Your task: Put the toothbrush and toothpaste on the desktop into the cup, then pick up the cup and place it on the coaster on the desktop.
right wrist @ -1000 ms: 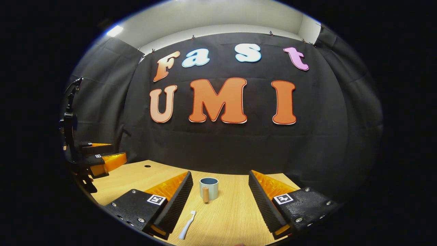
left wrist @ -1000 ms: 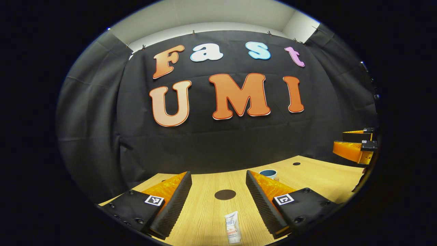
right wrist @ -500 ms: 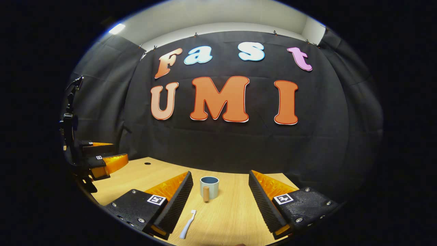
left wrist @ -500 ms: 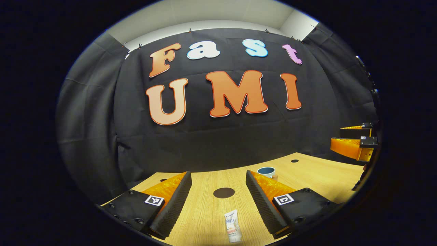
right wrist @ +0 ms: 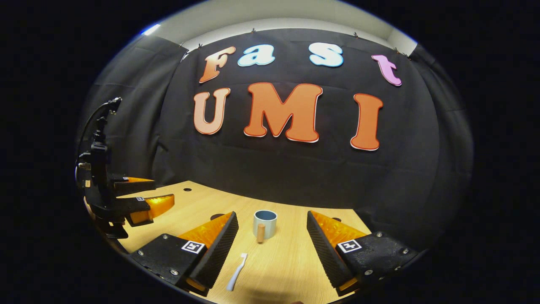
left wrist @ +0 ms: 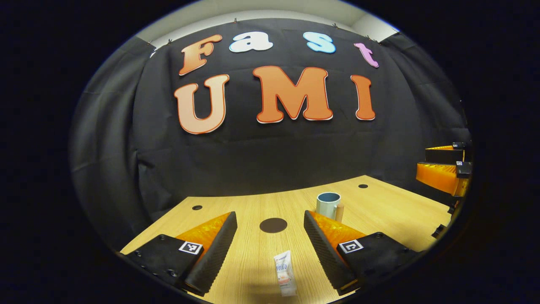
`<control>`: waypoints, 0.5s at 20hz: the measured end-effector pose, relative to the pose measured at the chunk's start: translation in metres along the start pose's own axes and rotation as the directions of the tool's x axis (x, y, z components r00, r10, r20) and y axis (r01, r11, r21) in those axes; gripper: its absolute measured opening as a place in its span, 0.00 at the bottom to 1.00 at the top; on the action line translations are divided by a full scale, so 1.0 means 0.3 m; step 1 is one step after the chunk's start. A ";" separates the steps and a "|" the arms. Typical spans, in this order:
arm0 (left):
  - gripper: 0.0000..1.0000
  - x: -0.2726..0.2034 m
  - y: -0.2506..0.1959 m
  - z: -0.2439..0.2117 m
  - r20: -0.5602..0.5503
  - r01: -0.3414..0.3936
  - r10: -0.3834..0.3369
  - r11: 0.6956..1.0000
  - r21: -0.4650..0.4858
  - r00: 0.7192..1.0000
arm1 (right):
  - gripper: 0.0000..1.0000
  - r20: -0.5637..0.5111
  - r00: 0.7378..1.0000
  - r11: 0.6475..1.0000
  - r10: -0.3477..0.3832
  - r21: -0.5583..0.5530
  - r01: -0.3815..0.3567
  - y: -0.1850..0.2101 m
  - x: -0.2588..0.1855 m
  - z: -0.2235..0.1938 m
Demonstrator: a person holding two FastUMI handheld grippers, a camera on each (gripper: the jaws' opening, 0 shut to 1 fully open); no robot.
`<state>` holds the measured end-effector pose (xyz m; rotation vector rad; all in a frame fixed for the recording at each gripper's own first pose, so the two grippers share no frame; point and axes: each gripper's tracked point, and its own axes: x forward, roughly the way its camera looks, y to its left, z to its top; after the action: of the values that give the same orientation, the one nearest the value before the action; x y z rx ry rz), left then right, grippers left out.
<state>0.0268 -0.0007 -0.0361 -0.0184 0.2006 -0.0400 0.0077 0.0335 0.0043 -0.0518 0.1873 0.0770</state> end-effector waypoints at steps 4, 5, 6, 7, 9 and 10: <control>1.00 0.027 0.017 -0.038 -0.079 -0.001 0.002 1.000 0.015 0.997 | 0.98 -0.134 0.988 0.994 0.079 0.082 -0.068 0.034 0.043 -0.056; 1.00 0.035 0.018 -0.046 -0.100 0.003 -0.001 1.000 0.011 0.995 | 0.98 -0.157 0.983 0.992 0.099 0.090 -0.085 0.040 0.056 -0.066; 1.00 0.042 0.019 -0.060 -0.123 0.006 -0.005 1.000 0.008 0.992 | 0.97 -0.188 0.976 0.991 0.107 0.094 -0.091 0.041 0.066 -0.083; 1.00 0.056 0.025 -0.072 -0.147 0.004 -0.003 1.000 0.006 0.989 | 0.96 -0.223 0.968 0.991 0.115 0.098 -0.095 0.047 0.081 -0.105; 1.00 0.074 0.023 -0.110 -0.194 0.012 -0.011 1.000 0.002 0.981 | 0.96 -0.294 0.945 0.987 0.140 0.118 -0.110 0.071 0.103 -0.161; 1.00 0.085 0.023 -0.130 -0.215 0.021 -0.021 1.000 -0.001 0.976 | 0.96 -0.328 0.932 0.984 0.156 0.136 -0.117 0.078 0.107 -0.188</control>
<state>0.0442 0.0048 -0.0794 -0.0151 0.4169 -0.0630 0.0268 0.0558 -0.0582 0.0641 0.5398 0.1970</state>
